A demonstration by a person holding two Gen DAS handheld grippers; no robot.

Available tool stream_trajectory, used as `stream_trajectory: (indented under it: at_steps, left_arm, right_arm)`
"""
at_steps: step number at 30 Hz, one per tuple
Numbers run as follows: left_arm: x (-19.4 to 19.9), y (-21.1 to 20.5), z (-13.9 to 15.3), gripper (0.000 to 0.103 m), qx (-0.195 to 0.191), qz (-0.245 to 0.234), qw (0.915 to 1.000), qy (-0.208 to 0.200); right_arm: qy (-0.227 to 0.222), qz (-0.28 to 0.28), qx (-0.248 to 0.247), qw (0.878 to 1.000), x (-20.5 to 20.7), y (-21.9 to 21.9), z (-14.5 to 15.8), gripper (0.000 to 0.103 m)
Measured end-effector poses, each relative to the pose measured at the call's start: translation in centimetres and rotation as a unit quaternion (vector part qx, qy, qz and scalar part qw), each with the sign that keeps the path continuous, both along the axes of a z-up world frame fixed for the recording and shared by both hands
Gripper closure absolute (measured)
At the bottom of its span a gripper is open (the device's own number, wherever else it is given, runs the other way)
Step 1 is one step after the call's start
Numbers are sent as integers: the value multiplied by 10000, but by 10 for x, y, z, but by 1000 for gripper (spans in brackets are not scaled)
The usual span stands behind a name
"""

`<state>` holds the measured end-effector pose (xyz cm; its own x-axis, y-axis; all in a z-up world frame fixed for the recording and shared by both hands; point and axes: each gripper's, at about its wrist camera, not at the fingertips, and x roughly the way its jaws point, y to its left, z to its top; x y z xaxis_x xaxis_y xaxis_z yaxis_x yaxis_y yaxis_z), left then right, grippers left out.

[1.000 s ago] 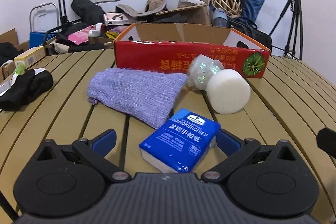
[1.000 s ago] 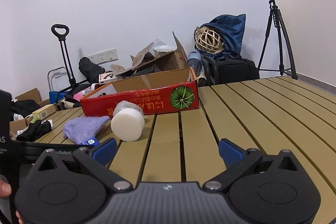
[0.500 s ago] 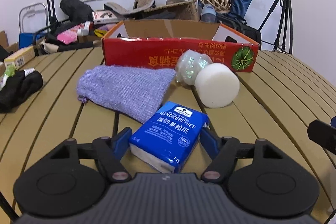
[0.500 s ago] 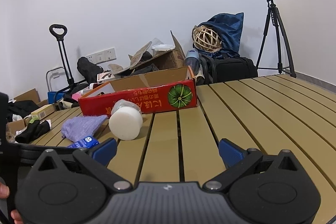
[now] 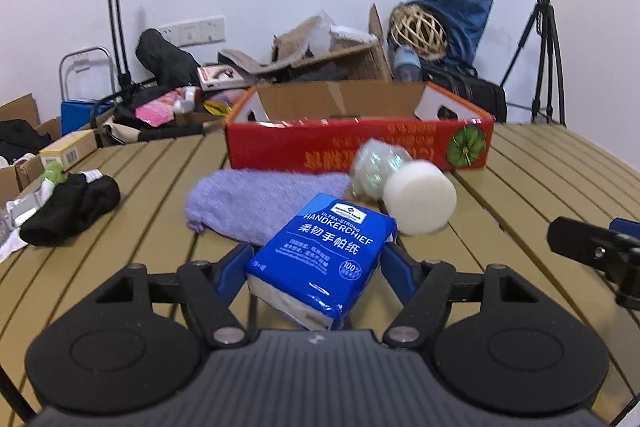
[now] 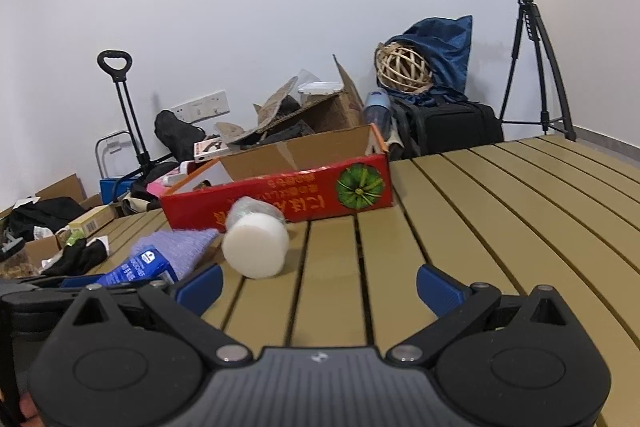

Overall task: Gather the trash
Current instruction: 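Close left tool on the blue tissue pack, then grasp the white foam cylinder with right tool while left tool holds the tissue pack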

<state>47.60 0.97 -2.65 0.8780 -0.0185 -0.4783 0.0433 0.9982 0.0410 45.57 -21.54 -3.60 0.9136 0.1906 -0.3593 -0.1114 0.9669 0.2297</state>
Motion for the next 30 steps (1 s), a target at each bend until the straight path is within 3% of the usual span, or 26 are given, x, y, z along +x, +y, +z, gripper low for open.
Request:
stream_trajectory:
  at_steps: [10, 19, 26, 30]
  left_arm:
    - [1, 49, 19, 31, -272, 412, 9986, -198]
    - [5, 90, 25, 32, -489, 741, 9959, -194]
    - [8, 107, 23, 32, -602, 893, 9940, -184]
    - [9, 108, 22, 32, -621, 911, 9938, -167]
  right_arm:
    - [150, 126, -344, 9992, 42, 48, 19, 0]
    - [842, 44, -492, 9952, 101, 79, 14, 0]
    - [1123, -30, -599, 9919, 126, 93, 4, 0]
    - [1290, -47, -703, 9891, 141, 100, -2, 10]
